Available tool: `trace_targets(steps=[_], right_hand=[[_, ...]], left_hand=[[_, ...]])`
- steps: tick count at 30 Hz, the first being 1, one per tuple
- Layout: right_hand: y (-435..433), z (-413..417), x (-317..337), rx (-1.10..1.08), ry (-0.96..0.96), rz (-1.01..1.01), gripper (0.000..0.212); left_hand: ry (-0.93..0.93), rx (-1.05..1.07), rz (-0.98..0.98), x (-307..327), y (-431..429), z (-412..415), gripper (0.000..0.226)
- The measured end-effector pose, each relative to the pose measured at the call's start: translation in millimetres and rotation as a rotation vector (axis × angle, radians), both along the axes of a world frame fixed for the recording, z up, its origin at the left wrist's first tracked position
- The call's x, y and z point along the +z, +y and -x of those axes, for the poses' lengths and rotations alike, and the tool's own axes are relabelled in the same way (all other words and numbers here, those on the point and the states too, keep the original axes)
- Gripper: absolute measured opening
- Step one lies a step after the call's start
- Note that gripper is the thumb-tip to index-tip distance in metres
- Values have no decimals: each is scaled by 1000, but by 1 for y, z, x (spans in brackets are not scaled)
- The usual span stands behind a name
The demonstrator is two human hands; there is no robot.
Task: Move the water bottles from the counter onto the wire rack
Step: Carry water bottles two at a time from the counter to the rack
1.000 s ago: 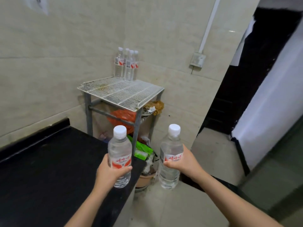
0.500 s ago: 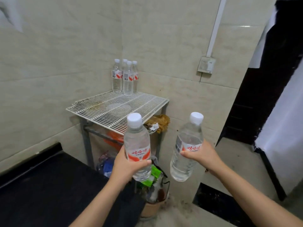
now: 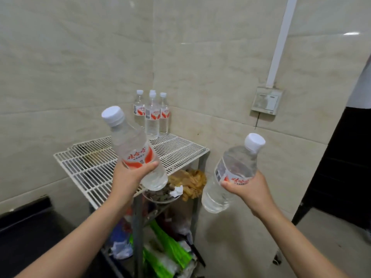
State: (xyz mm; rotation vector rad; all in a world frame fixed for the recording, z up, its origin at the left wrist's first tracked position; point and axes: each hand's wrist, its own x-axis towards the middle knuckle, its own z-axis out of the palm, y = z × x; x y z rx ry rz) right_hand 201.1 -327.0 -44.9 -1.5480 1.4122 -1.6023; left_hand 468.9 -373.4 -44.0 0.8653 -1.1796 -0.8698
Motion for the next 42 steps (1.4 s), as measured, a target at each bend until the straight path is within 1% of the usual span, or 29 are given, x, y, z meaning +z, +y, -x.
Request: trace_targets(steps=[3, 8, 14, 18, 20, 24, 26, 29, 33, 38, 42], right_hand=[[-40, 5, 3, 34, -34, 45, 53], [-132, 2, 19, 106, -67, 43, 49], [-259, -22, 37, 174, 17, -29, 54], [-326, -44, 37, 188, 46, -79, 53], [-351, -49, 32, 213, 67, -99, 50], [-393, -55, 21, 248, 126, -115, 46], [-416, -57, 19, 293, 144, -126, 48], [-451, -60, 21, 375, 137, -155, 63], [-483, -62, 26, 493, 135, -110, 72], [-498, -59, 13, 577, 67, -71, 67], [-495, -56, -17, 525, 43, -124, 72]], left_hand=[[-35, 43, -5, 11, -32, 2, 66], [-133, 134, -57, 6, -94, -13, 71], [-148, 218, -122, 13, -171, -27, 79], [-179, 246, -177, 15, -211, -29, 83], [-163, 280, -205, 12, -224, -27, 81], [-162, 360, -269, 5, -242, -25, 64], [-179, 400, -291, 2, -248, -25, 65], [-196, 469, -321, 0, -253, -21, 68], [-167, 523, -348, 0, -263, -3, 69], [-128, 536, -355, 2, -294, 33, 70], [-159, 509, -357, -1, -322, 62, 74]])
